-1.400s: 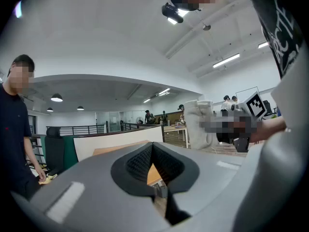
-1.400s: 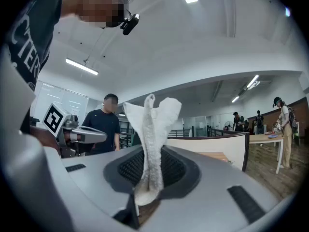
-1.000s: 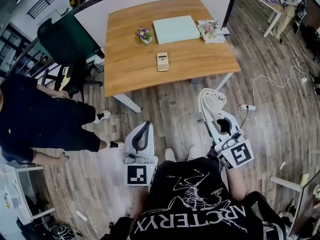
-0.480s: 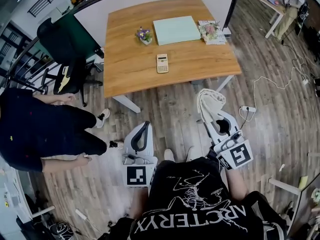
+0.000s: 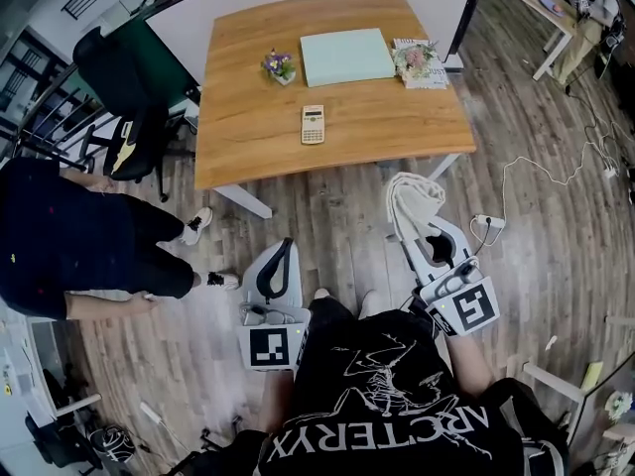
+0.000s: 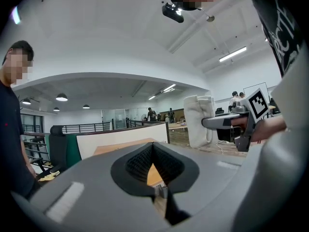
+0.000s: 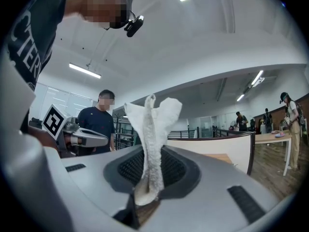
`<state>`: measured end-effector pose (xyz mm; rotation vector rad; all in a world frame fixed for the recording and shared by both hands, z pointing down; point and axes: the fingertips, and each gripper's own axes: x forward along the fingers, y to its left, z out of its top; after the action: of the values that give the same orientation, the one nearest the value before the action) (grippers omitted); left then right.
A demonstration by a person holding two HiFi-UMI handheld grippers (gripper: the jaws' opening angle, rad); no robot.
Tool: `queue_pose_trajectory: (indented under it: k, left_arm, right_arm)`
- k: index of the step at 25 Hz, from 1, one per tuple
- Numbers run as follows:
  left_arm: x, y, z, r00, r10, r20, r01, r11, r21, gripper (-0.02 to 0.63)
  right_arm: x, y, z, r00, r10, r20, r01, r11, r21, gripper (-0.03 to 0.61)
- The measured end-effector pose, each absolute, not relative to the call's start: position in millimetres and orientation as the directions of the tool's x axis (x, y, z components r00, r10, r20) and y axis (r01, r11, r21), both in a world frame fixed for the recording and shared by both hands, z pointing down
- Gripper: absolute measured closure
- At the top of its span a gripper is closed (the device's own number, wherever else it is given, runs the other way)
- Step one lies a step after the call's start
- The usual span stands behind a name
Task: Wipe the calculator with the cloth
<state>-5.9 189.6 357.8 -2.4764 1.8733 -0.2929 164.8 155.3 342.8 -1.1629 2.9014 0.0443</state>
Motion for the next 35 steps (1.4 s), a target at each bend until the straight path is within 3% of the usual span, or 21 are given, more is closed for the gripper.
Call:
queue_pose_trajectory:
  k: [9, 24, 35]
  left_arm:
    - [-19.1, 135.4, 371.5, 0.254, -0.956, 0.148, -0.955, -0.272, -0.121, 0.603]
    - [-140.1, -75.3, 363.4, 0.368, -0.915, 0.166, -0.917, -0.387, -0.098, 0.603]
    - [-153.0, -137.8, 370.0, 0.366, -0.915, 0.173, -0.923, -0.38, -0.058, 0.603]
  right_arm:
    - [147.0, 99.4, 359.4, -0.739, -0.674, -0.013, -0.674, 0.739, 0.005, 0.495]
    - [32.2, -99.3, 345.1, -0.64, -0.768, 0.016, -0.767, 0.64, 0.039, 0.495]
    - [16.1, -162.1, 355.5, -0.655, -0.754, 0.052, -0.754, 0.657, 0.031, 0.495]
